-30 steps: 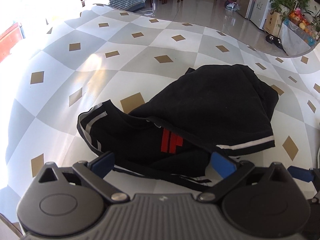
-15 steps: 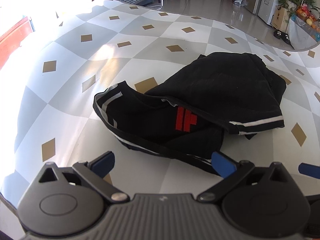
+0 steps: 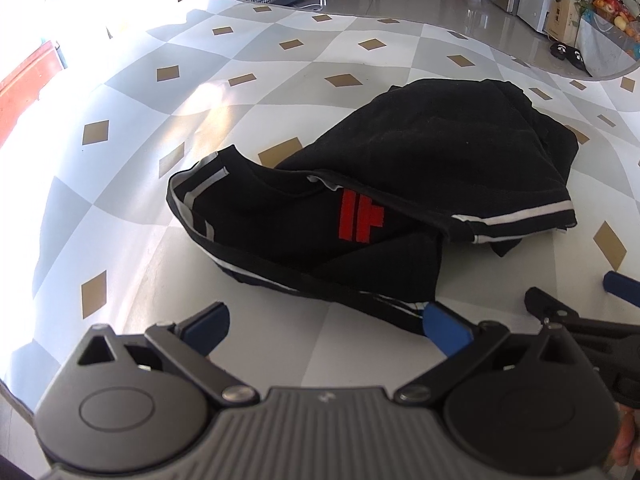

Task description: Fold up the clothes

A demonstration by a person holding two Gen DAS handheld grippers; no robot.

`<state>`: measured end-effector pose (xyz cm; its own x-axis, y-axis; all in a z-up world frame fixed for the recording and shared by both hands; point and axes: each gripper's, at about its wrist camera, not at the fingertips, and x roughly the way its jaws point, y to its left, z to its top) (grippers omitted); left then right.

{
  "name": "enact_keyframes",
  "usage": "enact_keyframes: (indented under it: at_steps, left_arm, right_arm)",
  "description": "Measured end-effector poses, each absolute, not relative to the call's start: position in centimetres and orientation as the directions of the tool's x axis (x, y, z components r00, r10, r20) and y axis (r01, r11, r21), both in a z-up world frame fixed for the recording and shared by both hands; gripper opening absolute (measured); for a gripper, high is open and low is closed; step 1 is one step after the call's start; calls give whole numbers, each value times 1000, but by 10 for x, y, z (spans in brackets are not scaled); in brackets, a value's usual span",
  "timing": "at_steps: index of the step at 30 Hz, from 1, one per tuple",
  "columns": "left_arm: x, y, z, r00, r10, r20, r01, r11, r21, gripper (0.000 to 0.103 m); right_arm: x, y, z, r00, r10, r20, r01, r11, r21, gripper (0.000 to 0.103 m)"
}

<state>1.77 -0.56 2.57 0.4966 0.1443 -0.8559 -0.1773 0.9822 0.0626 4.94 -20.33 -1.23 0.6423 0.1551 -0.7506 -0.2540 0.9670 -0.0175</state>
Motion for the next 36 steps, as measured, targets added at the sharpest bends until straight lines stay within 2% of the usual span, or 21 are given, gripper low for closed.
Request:
enact_keyframes:
  at_steps: [12, 16, 25, 36]
  left_arm:
    - [34, -7, 13, 489, 197, -850, -193, 974, 115, 103]
    - [39, -12, 10, 497, 229, -837, -187, 970, 155, 103]
    - [42, -13, 12, 511, 217, -832, -204, 971, 128, 103]
    - [38, -13, 7, 488, 182, -854, -205, 975, 90, 103]
  right_arm:
    - [78, -196, -22, 708, 183, -682, -283, 959, -37, 99]
    - [80, -195, -25, 738, 141, -660, -221, 974, -39, 101]
    - [74, -180, -25, 762, -17, -647, -18, 999, -48, 101]
    - [70, -183, -28, 779, -5, -627, -23, 999, -36, 103]
